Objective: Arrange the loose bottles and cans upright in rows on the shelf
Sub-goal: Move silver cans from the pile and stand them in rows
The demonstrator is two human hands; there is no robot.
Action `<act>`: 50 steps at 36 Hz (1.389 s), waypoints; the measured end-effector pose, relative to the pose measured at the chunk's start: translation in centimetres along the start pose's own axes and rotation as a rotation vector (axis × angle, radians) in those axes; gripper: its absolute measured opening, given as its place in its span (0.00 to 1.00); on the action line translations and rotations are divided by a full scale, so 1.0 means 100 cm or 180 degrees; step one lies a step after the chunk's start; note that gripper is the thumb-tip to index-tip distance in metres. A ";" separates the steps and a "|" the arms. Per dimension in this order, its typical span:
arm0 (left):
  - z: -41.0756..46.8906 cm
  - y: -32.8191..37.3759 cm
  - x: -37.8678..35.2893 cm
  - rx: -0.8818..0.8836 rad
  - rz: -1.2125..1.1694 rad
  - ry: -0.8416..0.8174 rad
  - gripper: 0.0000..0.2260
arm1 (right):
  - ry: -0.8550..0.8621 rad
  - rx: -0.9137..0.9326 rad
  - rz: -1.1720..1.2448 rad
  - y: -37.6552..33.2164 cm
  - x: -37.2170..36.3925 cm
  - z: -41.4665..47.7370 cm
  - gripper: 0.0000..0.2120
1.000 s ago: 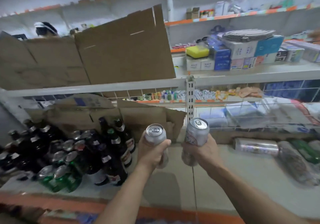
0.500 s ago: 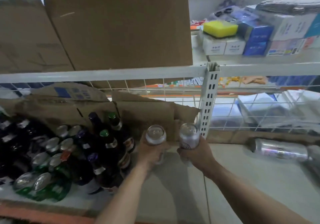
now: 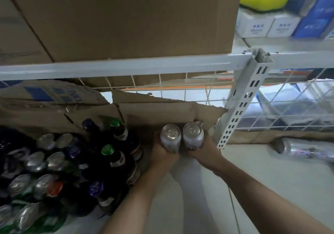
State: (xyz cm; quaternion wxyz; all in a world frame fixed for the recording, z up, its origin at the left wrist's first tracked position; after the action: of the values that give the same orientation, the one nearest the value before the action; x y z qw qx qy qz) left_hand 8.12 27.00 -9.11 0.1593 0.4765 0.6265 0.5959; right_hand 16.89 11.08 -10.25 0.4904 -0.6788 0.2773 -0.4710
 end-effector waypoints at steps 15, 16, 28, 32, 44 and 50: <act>0.004 -0.023 -0.008 -0.0394 0.0434 0.0220 0.24 | -0.0202 -0.0129 -0.0588 0.019 -0.011 0.003 0.28; 0.006 -0.022 -0.008 -0.0387 0.0476 0.0217 0.24 | -0.0197 -0.0086 -0.0572 0.017 -0.014 0.004 0.27; 0.013 -0.041 -0.013 -0.0099 0.0486 0.0263 0.30 | -0.0202 -0.0129 -0.0469 0.024 -0.022 0.006 0.20; 0.016 -0.046 -0.014 -0.0005 0.0535 0.0130 0.33 | -0.0284 -0.0246 -0.0555 0.021 -0.021 0.007 0.22; -0.026 -0.011 0.010 0.0075 0.0538 -0.0014 0.25 | 0.0037 -0.0372 -0.0407 -0.009 0.026 -0.042 0.41; -0.080 0.040 0.004 -0.0681 0.0413 -0.0214 0.08 | 0.0317 -0.0219 -0.0197 -0.023 0.075 -0.082 0.29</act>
State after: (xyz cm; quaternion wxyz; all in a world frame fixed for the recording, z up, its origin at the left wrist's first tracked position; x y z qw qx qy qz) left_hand 3.47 21.88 -3.45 0.1913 0.5161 0.5214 0.6521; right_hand 12.19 2.34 -4.72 0.4376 -0.6792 0.2963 -0.5093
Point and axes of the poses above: each hand's wrist, its own z-axis towards the middle knuckle, its own x-axis out of the back of the hand, y = z × x, the point moved 4 cm from there along z, towards the middle knuckle, and after that the axes turned 7 degrees about x, right-handed, at the moved point
